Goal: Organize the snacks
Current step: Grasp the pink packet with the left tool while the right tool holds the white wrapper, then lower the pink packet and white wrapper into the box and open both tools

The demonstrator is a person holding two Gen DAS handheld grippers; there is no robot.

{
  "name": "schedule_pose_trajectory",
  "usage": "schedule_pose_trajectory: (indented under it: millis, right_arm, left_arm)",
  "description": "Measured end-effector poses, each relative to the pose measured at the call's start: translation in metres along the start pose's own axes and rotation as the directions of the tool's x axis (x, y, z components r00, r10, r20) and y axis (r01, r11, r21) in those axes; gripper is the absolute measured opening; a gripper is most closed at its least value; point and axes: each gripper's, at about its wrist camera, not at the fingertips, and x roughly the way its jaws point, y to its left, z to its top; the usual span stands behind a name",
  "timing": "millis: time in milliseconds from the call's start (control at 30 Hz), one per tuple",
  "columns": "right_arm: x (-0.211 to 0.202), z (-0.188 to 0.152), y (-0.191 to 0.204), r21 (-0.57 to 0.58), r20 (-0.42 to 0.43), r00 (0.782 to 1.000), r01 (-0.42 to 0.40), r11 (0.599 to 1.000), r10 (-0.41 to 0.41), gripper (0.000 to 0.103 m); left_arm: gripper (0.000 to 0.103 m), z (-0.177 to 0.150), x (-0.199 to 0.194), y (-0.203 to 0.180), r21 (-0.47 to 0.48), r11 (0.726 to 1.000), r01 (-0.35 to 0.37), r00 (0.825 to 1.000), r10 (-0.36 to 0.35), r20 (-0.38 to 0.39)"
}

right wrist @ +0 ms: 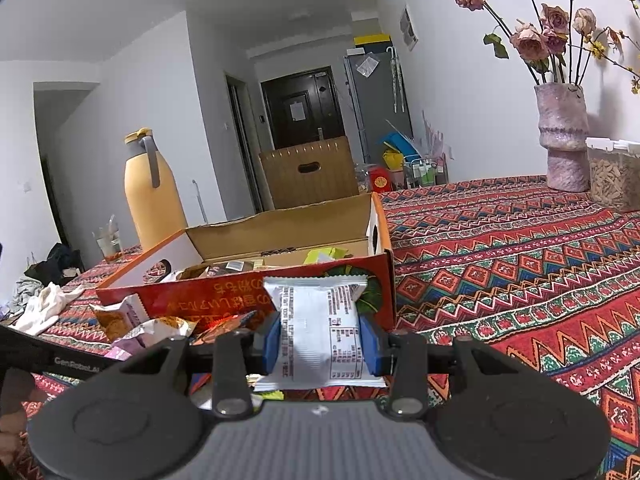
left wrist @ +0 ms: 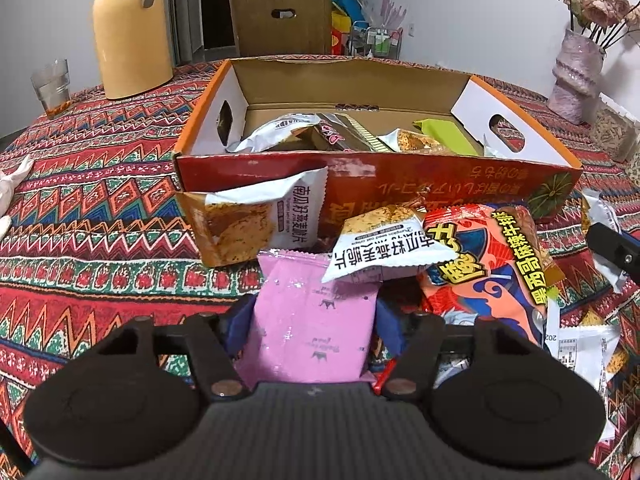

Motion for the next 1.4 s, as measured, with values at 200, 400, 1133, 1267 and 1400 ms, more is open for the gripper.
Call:
schedule_pose_trajectory:
  millis: [200,400,1133,1267,1400]
  right_arm:
    - [0.002,0.0,0.002,-0.008,-0.006,1.0,0.006,1.0,-0.006,0.04]
    - [-0.003,0.001,0.01,-0.042,0.012,1.0,0.021,0.999,-0.021,0.04]
    - [-0.022,0.046,0.049,-0.105,0.114,0.993,-0.003,0.994,0.015,0.04]
    - [-0.009,0.062,0.051,-0.116,0.118,0.993,0.005,0.993,0.009,0.04]
    - [0.008,0.079,0.052,-0.116,0.113,0.994,0.002,0.993,0.011,0.04]
  left_arm:
    - [0.062,-0.003,-0.011,0.004,-0.007,1.0,-0.012,1.0,0.012,0.024]
    - [0.062,-0.002,-0.034,0.007,-0.009,1.0,-0.003,0.997,0.004,0.078]
    - [0.062,0.047,-0.102,0.004,-0.034,0.999,0.033,0.949,-0.021,0.315]
    - [0.062,0.065,-0.099,0.003,-0.047,0.998,0.029,0.942,-0.012,0.335]
    - [0.062,0.086,-0.09,0.003,-0.064,0.997,0.034,0.94,-0.01,0.34]
